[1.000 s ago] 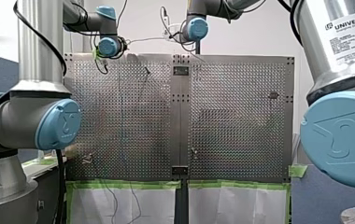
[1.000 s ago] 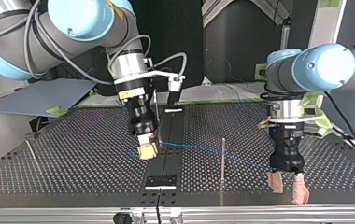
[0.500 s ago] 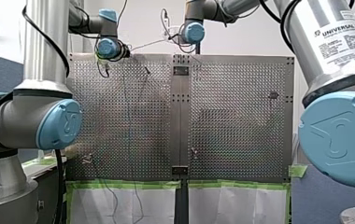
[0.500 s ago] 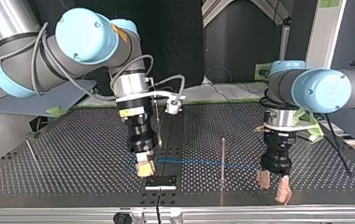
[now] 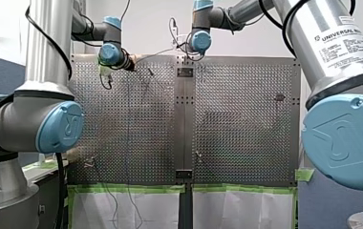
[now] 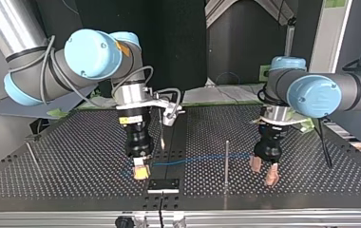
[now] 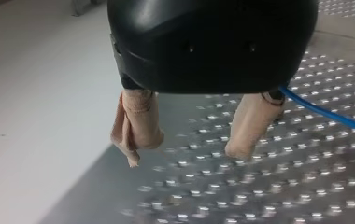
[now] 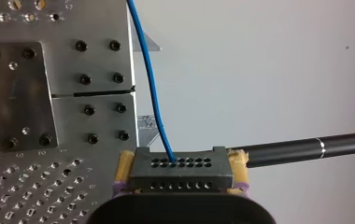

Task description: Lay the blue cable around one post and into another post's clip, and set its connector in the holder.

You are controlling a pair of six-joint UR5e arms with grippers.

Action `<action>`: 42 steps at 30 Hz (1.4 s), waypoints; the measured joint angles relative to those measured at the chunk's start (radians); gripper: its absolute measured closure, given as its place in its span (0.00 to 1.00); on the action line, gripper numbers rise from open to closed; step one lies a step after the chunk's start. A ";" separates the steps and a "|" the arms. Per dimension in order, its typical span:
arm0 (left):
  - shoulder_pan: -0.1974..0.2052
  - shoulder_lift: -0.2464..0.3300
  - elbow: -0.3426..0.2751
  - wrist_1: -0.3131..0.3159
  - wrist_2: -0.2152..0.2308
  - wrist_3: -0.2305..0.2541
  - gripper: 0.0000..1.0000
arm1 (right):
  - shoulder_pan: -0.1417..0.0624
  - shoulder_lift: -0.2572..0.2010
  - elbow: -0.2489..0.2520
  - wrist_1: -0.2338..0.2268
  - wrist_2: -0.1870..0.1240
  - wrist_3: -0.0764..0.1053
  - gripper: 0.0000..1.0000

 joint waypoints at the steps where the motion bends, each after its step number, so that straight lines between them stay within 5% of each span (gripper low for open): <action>1: -0.002 -0.007 -0.001 -0.001 0.006 0.004 0.00 | -0.001 0.002 0.000 -0.001 0.002 0.001 1.00; 16: -0.021 -0.063 -0.002 0.001 0.031 0.017 0.00 | -0.057 0.083 0.000 -0.012 0.048 0.006 1.00; 23: -0.022 -0.064 -0.006 0.002 0.018 0.005 0.00 | -0.087 0.111 0.019 0.043 0.096 0.026 1.00; 26: -0.023 -0.064 -0.007 0.001 0.007 -0.004 0.00 | -0.104 0.114 0.047 0.046 0.106 0.040 1.00; 34: -0.024 -0.064 -0.007 0.000 -0.005 -0.013 0.00 | -0.169 0.116 0.129 -0.023 0.101 0.112 1.00; 37: -0.024 -0.064 -0.007 -0.001 -0.004 -0.014 0.00 | -0.172 0.117 0.161 -0.054 0.096 0.139 1.00; 42: -0.024 -0.064 -0.007 -0.001 -0.002 -0.015 0.00 | -0.163 0.119 0.207 -0.100 0.088 0.156 1.00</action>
